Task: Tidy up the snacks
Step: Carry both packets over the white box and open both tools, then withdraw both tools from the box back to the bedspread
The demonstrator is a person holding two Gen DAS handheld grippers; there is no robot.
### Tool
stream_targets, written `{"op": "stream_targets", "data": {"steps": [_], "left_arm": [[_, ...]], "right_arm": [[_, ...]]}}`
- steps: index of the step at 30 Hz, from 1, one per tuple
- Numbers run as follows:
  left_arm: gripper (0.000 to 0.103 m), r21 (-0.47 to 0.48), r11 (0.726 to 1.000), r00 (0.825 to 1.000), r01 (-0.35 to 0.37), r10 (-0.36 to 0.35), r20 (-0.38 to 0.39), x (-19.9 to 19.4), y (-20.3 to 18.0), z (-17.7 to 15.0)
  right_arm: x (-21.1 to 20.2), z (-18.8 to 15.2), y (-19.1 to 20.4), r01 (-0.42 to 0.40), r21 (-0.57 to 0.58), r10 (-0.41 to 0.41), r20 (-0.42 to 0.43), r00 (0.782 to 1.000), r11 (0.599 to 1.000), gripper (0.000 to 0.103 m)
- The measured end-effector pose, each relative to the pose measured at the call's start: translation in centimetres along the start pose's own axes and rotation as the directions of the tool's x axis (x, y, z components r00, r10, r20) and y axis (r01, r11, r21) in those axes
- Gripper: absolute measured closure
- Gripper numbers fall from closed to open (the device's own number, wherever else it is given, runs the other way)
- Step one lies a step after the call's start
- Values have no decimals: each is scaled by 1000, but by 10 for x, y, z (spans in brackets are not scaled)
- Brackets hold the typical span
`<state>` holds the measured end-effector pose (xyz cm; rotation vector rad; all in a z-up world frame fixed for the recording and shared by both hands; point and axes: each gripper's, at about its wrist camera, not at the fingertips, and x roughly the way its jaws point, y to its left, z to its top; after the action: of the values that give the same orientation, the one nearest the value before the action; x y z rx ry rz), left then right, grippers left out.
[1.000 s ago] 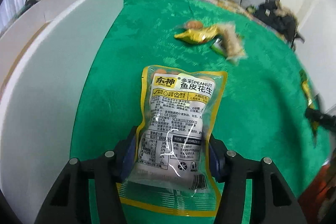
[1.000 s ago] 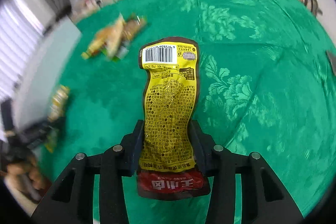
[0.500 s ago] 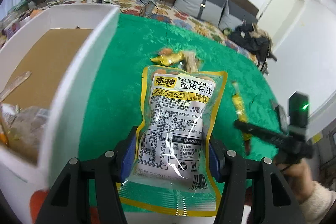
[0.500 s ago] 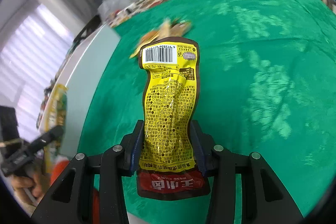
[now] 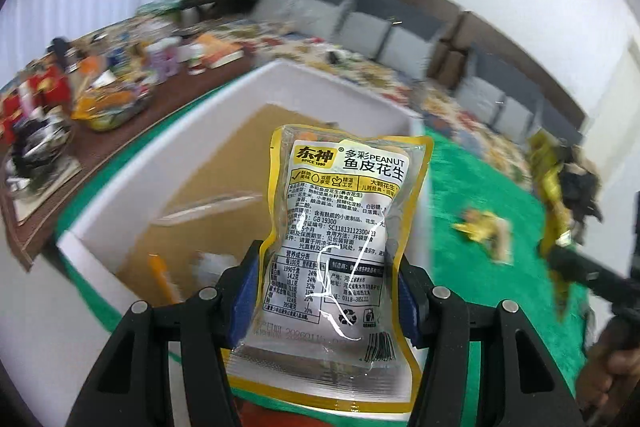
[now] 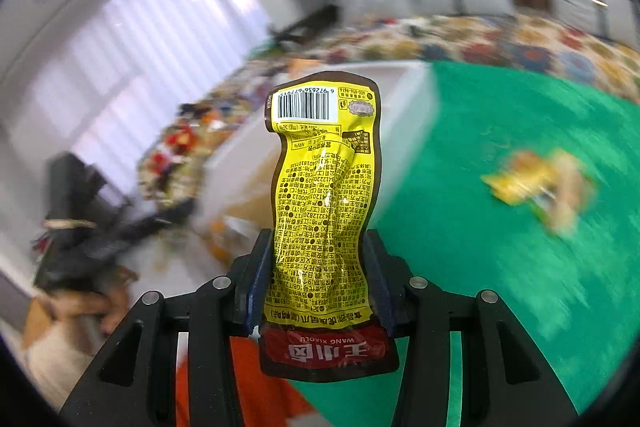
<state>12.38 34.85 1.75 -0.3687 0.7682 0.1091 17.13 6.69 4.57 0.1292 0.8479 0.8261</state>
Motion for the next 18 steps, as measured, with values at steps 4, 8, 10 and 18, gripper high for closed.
{"op": "stream_targets", "data": {"steps": [4, 8, 10, 18], "left_arm": [[45, 16, 996, 996, -85, 85, -15, 19, 29, 8], [41, 60, 984, 986, -165, 167, -28, 38, 42, 6], [27, 62, 982, 982, -181, 184, -51, 49, 45, 2], [16, 39, 995, 991, -95, 98, -91, 49, 24, -13]], "right_arm": [[44, 16, 44, -26, -55, 25, -18, 1000, 998, 55], [84, 15, 60, 11, -76, -14, -43, 999, 997, 52], [100, 14, 56, 38, -71, -43, -63, 997, 997, 41], [83, 6, 4, 55, -1, -55, -64, 996, 998, 29]]}}
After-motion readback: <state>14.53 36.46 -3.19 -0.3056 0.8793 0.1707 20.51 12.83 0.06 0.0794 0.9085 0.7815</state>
